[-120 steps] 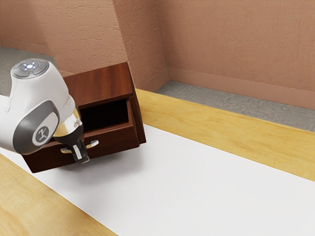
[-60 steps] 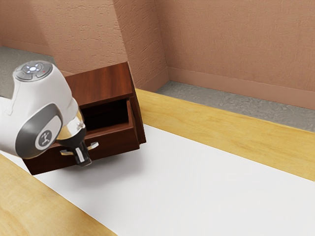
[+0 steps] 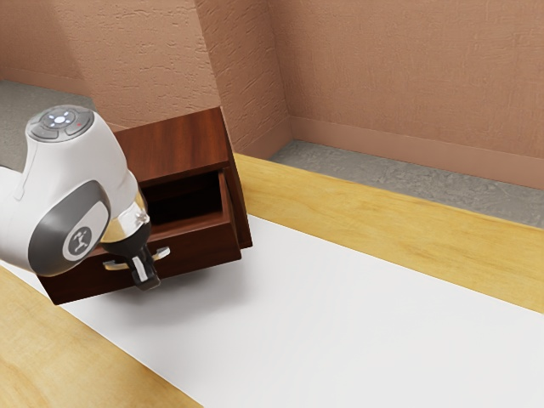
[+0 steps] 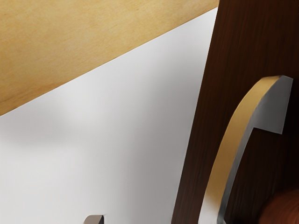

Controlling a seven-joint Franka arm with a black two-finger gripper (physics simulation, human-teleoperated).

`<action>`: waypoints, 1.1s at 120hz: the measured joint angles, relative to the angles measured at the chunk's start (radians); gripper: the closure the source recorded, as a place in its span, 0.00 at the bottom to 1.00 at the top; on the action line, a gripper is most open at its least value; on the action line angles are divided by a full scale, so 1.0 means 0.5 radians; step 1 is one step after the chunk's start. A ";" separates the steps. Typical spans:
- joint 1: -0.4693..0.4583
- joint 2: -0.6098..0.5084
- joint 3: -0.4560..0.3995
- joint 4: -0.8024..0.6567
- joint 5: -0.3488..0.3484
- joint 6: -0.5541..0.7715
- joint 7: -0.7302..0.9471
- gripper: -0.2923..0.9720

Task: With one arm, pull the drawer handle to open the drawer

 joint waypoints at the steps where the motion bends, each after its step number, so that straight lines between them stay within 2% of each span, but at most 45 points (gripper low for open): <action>1: 0.000 0.000 0.000 0.000 0.001 0.000 0.000 0.61; 34: -0.004 -0.002 -0.001 0.021 -0.011 -0.034 -0.016 0.58; 84: -0.003 -0.006 0.006 0.140 -0.209 -0.226 -0.028 0.53; 132: -0.015 0.000 0.011 0.319 -0.258 -0.429 -0.040 0.50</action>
